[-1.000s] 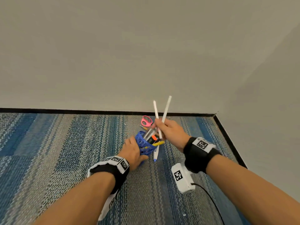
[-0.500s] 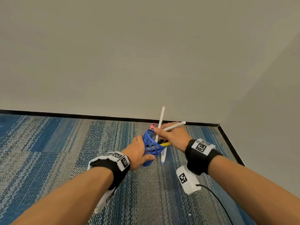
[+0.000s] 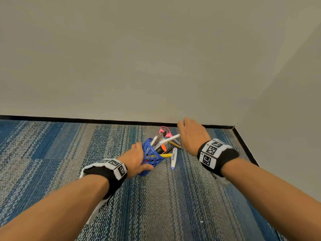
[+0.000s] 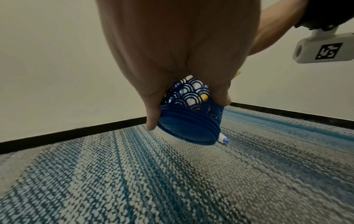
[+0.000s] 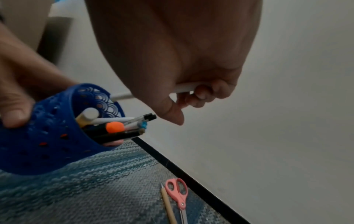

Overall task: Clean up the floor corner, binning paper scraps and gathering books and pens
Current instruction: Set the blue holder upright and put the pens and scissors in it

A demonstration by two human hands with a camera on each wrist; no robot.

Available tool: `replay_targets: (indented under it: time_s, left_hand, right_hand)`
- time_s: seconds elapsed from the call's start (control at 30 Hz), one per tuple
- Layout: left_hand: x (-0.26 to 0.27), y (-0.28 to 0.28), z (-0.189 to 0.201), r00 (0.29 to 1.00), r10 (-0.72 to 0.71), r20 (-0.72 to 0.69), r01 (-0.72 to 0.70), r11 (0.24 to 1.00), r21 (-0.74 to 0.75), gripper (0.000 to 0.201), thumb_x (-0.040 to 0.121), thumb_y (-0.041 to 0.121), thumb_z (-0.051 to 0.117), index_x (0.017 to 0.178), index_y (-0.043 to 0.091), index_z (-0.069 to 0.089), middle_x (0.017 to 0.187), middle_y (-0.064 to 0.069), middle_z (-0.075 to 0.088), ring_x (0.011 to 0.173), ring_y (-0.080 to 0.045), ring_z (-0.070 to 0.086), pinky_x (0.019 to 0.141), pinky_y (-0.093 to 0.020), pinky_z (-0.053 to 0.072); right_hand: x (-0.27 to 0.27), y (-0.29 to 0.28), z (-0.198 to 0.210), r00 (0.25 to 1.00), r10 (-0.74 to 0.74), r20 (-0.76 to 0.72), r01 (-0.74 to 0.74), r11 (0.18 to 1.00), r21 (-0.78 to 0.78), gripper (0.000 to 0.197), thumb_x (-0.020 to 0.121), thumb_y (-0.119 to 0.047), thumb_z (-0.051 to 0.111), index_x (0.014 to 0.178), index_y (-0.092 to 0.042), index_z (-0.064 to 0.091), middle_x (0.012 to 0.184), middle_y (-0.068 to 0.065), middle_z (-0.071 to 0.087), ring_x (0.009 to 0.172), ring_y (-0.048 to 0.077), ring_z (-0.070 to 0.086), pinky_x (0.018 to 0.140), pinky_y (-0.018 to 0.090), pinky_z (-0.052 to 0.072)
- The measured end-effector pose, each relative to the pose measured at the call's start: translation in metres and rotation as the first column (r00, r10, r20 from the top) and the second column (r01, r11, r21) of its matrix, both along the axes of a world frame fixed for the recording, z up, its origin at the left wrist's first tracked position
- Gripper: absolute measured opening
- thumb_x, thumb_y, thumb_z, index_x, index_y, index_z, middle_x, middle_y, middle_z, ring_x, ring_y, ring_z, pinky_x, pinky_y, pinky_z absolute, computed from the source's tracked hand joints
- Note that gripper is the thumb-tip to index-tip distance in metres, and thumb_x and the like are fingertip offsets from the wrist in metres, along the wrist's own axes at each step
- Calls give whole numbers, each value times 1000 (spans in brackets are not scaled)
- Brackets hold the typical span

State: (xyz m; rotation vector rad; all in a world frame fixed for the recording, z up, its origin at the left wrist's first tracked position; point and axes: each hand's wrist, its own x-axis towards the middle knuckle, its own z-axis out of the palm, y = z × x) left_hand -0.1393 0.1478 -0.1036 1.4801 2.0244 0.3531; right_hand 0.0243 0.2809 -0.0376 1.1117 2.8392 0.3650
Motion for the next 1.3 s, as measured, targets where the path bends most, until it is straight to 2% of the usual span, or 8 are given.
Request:
replay_targets:
  time_s: [0.13,0.4,0.63,0.77,0.83,0.93,1.1,1.3]
  left_hand:
    - [15,7,-10,998,29,56,-30,1000,11,74,85,40,68,137,7,27,136,-14,36,121,-31,50,102,-38,40]
    - [8,7,-40,994,85,62,-88,994,61,71,81,38,73,130,8,33,129,-12,40,120,-29,47,101,-36,41]
    - [1,12,-61,986,146,78,-152,984,92,78,79,40,73,136,8,29,131,-12,38,123,-29,44,105,-41,38]
    - [-3,15,-70,980,177,88,-184,979,86,85,81,41,72,141,6,23,134,-12,35,126,-26,39,108,-35,35]
    - [-4,16,-75,979,190,75,-195,978,73,85,82,43,69,141,4,22,132,-12,35,125,-27,38,107,-34,35]
    - [-1,21,-77,990,139,-27,-138,990,37,90,85,48,64,144,1,16,131,-14,32,122,-30,38,106,-38,33]
    - [7,36,-76,984,109,-143,-108,994,19,86,87,54,57,141,-1,19,130,-14,32,118,-29,36,104,-36,31]
    - [3,42,-80,984,109,-139,-108,994,10,88,86,56,57,142,-1,20,131,-15,34,120,-31,35,105,-37,30]
  right_hand:
    - [-8,-5,-19,990,64,128,-71,997,44,27,95,-13,46,121,-7,43,121,14,44,107,28,47,78,33,41]
    - [-1,23,-59,924,374,-81,-381,878,-290,30,83,5,49,110,-6,57,113,15,51,98,34,52,79,41,46]
    - [-21,35,-84,799,457,-391,-536,836,-117,24,80,-4,66,103,-9,66,98,11,60,75,29,63,58,35,52]
    - [-23,62,-106,881,150,-448,-284,927,-247,51,82,-28,69,128,-17,52,117,7,53,102,24,57,79,35,50]
    - [-18,78,-124,953,-112,-281,10,940,-341,48,83,-36,67,123,-14,56,115,10,52,108,29,53,87,37,44]
    - [-9,85,-156,942,-320,-104,256,882,-395,42,89,-43,59,117,-12,60,116,13,50,110,32,51,90,40,46]
    - [-17,95,-177,875,-459,-154,359,828,-431,34,85,-39,62,101,-9,66,115,16,50,113,34,48,96,40,45]
    - [-13,98,-171,939,-322,-119,251,880,-402,25,89,-16,57,111,-4,55,112,18,57,104,38,57,85,41,46]
